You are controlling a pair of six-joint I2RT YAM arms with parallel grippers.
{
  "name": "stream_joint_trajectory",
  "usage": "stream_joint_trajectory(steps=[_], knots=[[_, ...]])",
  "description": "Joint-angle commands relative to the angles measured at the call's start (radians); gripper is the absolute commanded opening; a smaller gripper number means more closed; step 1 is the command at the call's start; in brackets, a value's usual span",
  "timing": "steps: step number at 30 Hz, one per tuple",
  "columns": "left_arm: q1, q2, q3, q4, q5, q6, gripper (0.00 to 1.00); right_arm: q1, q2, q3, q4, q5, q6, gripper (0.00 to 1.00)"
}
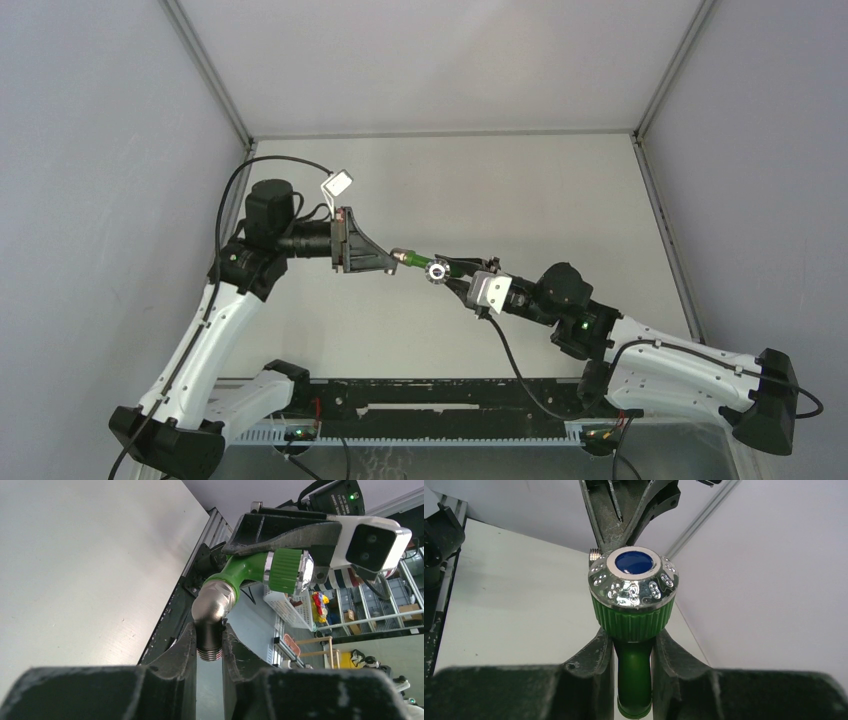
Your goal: Install the water faucets
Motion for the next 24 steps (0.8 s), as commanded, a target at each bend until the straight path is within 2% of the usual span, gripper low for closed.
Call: stream_joint_trajectory(steps=[1, 6, 8, 13, 15, 20, 24], knots=[[-0.006, -0.008, 0.004, 0.073, 0.081, -0.035, 0.28, -0.014, 0.003, 0.019, 0.119, -0.031, 0.076, 0.0], [-0.006, -0.003, -0.01, 0.079, 0.085, -0.053, 0.5, -0.016, -0.008, 0.012, 0.145, -0.034, 0.079, 0.0], [-0.006, 0.001, -0.014, 0.086, 0.085, -0.061, 0.53, -0.017, -0.012, 0.012, 0.145, -0.042, 0.079, 0.0], [-0.006, 0.006, -0.035, 0.175, 0.095, -0.124, 0.49, -0.017, -0.017, 0.012, 0.136, -0.061, 0.077, 0.0], [-0.006, 0.01, -0.052, 0.236, 0.103, -0.17, 0.43, -0.017, -0.018, 0.012, 0.136, -0.064, 0.077, 0.0], [-0.006, 0.018, -0.074, 0.309, 0.116, -0.222, 0.36, -0.016, -0.019, 0.012, 0.133, -0.069, 0.077, 0.0], [-0.007, 0.016, -0.078, 0.328, 0.131, -0.238, 0.38, -0.017, -0.019, 0.012, 0.124, -0.069, 0.076, 0.0]])
